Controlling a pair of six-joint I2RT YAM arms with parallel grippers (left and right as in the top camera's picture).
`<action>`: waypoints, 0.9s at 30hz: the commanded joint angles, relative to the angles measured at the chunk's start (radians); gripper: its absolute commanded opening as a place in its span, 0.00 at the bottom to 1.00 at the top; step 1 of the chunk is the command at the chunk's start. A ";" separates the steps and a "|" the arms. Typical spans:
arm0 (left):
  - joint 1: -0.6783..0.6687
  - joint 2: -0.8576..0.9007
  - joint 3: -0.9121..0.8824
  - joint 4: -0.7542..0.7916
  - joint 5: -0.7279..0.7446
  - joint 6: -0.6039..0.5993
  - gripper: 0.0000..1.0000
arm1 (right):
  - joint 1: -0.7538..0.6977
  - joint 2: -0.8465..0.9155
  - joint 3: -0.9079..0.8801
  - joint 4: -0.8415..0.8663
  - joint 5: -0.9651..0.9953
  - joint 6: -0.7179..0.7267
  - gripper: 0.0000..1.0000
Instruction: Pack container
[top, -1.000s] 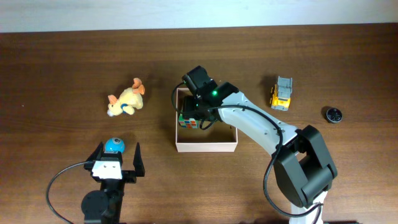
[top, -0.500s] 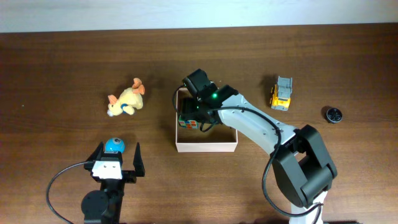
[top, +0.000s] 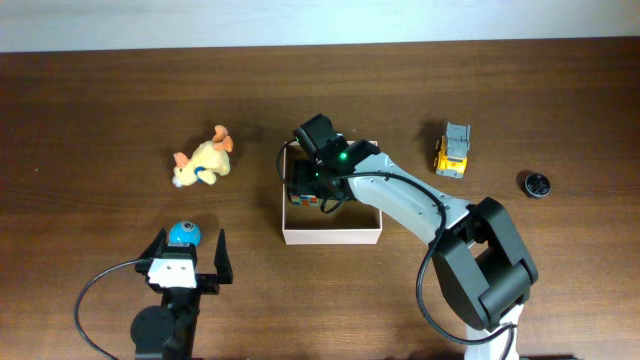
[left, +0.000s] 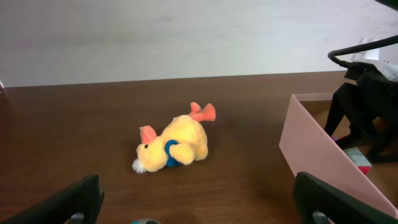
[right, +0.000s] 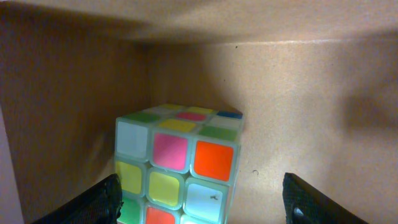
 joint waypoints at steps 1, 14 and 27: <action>0.005 -0.008 -0.007 0.003 0.004 0.016 0.99 | 0.004 0.042 -0.010 -0.043 0.111 -0.019 0.76; 0.005 -0.008 -0.007 0.003 0.004 0.016 0.99 | -0.070 0.042 -0.010 -0.111 0.174 -0.079 0.76; 0.005 -0.008 -0.007 0.003 0.004 0.016 0.99 | -0.081 0.042 -0.009 -0.148 0.256 -0.150 0.76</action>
